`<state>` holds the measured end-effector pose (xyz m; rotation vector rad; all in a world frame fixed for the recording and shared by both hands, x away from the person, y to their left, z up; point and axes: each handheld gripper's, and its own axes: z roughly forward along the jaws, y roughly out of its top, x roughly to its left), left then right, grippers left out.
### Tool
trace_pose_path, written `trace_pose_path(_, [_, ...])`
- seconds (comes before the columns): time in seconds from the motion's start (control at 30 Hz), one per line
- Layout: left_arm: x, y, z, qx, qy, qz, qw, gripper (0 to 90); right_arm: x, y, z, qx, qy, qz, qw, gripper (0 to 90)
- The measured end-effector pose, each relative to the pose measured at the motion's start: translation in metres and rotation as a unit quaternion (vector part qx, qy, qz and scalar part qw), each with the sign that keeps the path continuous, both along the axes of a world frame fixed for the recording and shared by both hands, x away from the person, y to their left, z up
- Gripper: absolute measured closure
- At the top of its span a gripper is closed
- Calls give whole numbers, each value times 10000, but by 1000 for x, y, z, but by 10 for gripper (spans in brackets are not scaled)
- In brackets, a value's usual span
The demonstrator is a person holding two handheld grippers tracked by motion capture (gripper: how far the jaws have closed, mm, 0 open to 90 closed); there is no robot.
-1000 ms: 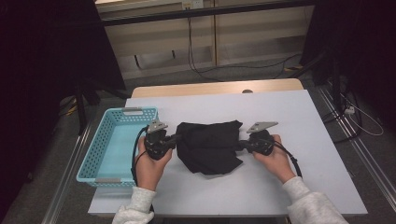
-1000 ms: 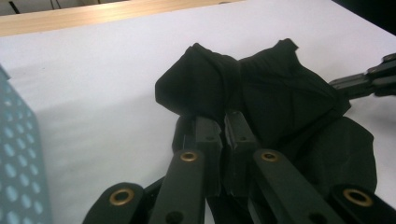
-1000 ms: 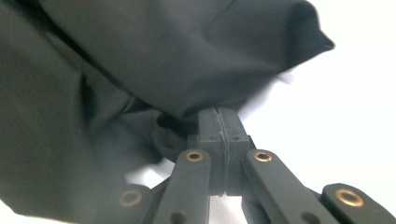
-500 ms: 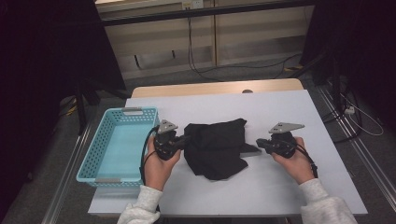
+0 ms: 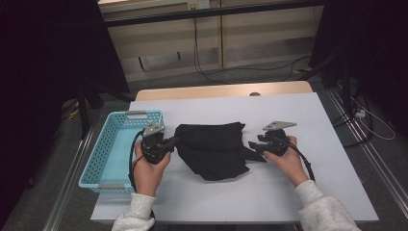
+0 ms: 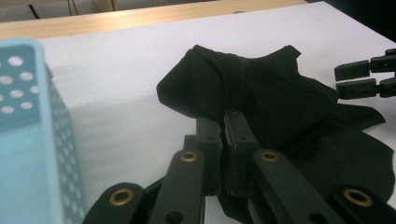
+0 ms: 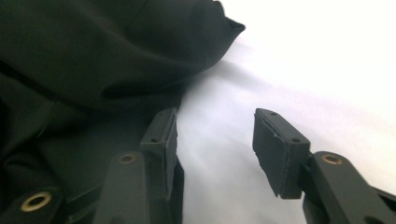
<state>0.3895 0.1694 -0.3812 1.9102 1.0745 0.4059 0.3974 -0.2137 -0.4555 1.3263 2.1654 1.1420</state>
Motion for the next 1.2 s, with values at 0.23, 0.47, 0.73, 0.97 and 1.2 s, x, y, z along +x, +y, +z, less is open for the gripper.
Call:
trace_pose_path(0.23, [1, -2, -5, 41, 59, -32, 10000, 862, 11, 18, 3, 23, -53, 145, 9999, 479])
trace_pose_path(0.47, [-1, -14, -8, 112, 72, -211, 9997, 861, 24, 51, -9, -159, 226, 490, 9984, 448])
trace_pose_path(0.73, [-1, -19, -12, 139, 88, -274, 9995, 859, 24, 61, -10, -5, 288, 673, 9973, 779])
trace_pose_path(0.97, [-1, -23, -12, 90, 47, -350, 9993, 859, 16, 43, -3, -151, 194, 644, 9976, 856])
trace_pose_path(1.2, [1, -42, -20, 115, 40, -588, 9982, 858, -7, 5, 17, -176, -83, 322, 9993, 861])
